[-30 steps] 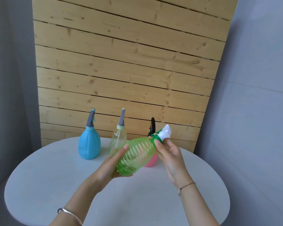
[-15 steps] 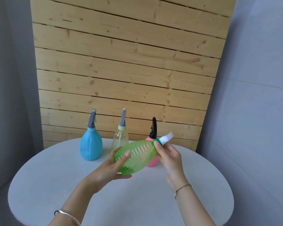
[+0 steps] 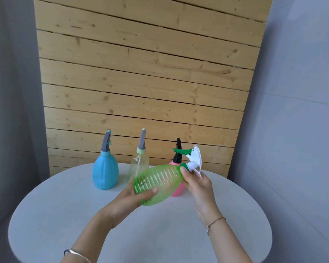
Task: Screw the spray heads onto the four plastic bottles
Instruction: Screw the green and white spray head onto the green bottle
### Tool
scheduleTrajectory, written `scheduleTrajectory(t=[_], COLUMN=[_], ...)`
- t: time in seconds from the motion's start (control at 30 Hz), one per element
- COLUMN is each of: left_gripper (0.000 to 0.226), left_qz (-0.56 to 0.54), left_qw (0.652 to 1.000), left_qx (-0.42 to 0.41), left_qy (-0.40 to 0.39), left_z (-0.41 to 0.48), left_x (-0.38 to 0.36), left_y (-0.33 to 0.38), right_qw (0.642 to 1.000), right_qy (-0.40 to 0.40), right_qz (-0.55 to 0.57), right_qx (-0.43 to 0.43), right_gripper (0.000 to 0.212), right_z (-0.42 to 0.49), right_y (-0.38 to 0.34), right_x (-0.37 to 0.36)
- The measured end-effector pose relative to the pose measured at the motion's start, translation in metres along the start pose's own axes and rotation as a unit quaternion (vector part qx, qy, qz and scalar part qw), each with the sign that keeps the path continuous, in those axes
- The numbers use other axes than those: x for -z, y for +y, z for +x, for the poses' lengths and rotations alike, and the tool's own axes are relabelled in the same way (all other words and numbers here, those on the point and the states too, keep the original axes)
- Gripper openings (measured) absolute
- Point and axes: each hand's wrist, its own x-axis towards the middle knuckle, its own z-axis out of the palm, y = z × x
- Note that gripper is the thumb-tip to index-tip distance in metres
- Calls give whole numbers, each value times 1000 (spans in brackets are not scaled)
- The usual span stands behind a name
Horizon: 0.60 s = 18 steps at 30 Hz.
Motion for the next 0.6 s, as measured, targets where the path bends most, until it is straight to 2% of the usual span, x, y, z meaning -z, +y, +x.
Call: scheduleTrajectory(t=[0.1, 0.17, 0.3, 0.37, 0.47, 0.53, 0.6], left_gripper=[86, 85, 95, 87, 70, 60, 72], left_qz=[-8, 38, 90, 41, -64, -50, -20], left_qw=[998, 997, 995, 998, 998, 998, 996], left_qx=[59, 72, -29, -33, 21, -15, -62], left_qy=[-15, -6, 39, 32, 6, 26, 62], left_z=[-4, -5, -5, -4, -4, -4, -4], left_x=[-3, -2, -1, -5, -9, -9, -6], left_y=[5, 5, 0, 1, 8, 8, 7], right_qw=[1000, 999, 1000, 1000, 1000, 1000, 1000], right_qy=[-17, -25, -12, -13, -10, -4, -6], right_qz=[-23, -38, -4, -6, -5, 5, 30], right_qx=[7, 15, 7, 7, -1, -3, -6], right_gripper=[19, 19, 15, 15, 14, 11, 10], right_z=[-2, -2, 0, 0, -1, 0, 1], right_y=[2, 2, -1, 1, 3, 2, 2], right_x=[-1, -1, 1, -1, -1, 1, 3])
